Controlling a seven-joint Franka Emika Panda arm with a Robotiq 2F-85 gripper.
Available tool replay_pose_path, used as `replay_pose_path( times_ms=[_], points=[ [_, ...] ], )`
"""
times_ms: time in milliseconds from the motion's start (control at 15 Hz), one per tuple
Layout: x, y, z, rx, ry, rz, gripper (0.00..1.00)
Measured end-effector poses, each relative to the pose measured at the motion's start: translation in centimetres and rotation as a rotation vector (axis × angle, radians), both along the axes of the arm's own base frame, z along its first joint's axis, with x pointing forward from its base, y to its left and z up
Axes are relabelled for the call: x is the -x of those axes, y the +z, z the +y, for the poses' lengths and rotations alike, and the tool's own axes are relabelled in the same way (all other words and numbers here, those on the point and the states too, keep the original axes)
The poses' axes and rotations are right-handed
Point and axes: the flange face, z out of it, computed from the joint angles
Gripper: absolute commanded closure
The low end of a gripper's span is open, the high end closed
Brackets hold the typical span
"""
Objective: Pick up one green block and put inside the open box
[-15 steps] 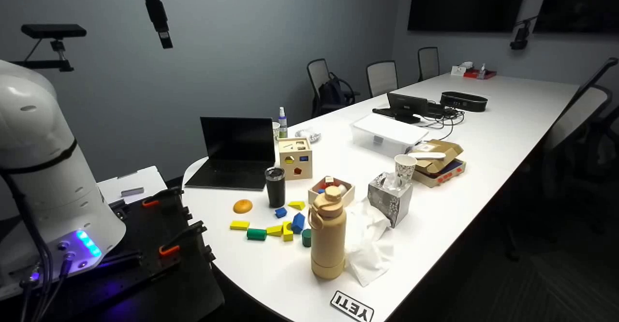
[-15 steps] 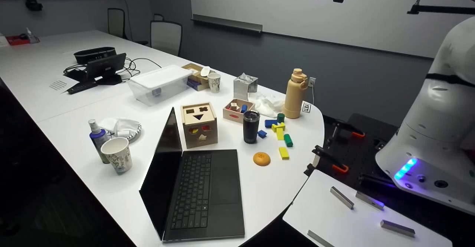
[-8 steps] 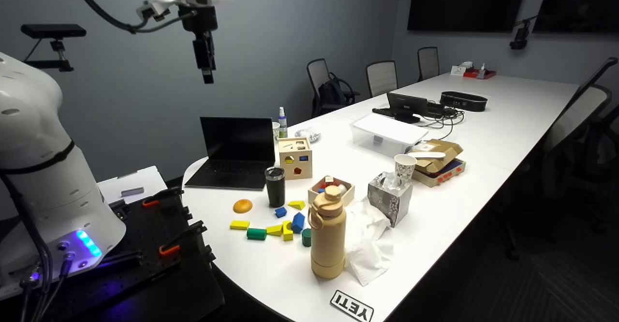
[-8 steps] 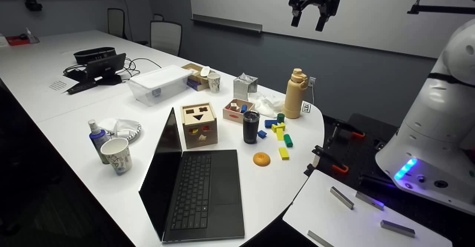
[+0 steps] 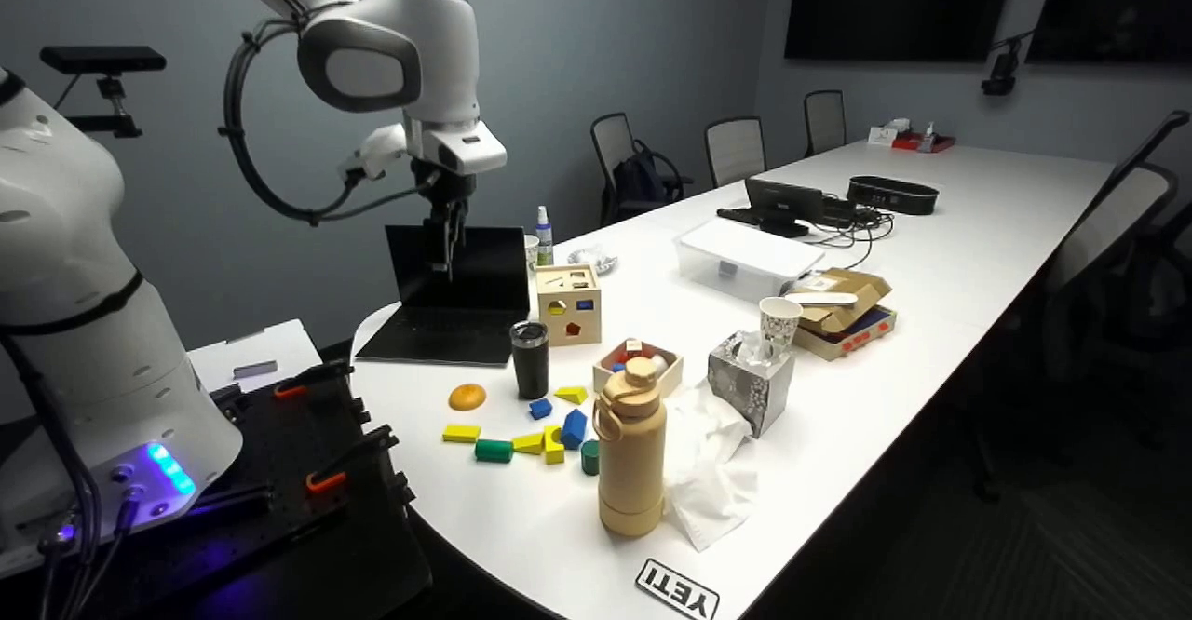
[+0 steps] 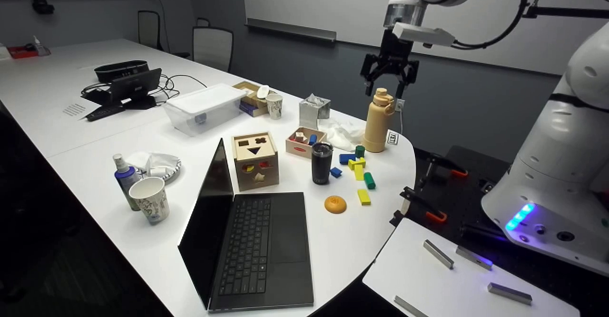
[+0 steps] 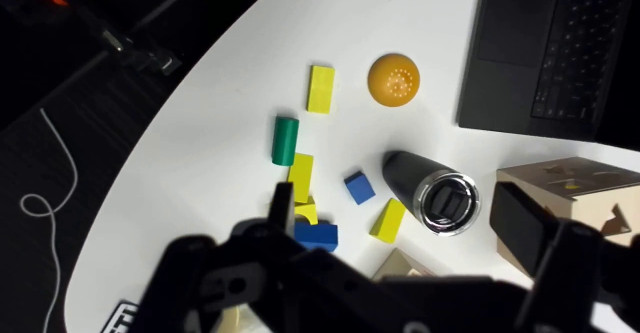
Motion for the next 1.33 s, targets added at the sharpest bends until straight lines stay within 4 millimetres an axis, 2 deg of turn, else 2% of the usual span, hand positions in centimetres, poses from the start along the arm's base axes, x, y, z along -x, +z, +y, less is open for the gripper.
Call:
replay_pose_path(
  times_ms=[400, 667, 933, 1333],
  points=[
    [-0.6, -8.1, -2.6, 0.028, -0.161, -0.082, 0.00],
    [1.0, -13.6, -3.8, 0.033, -0.263, -0.072, 0.00],
    [1.8, -17.5, -4.1, 0.002, -0.318, -0.031, 0.00],
    [0.8, -22.7, -4.9, -0.038, -0.354, 0.006, 0.00]
  ],
)
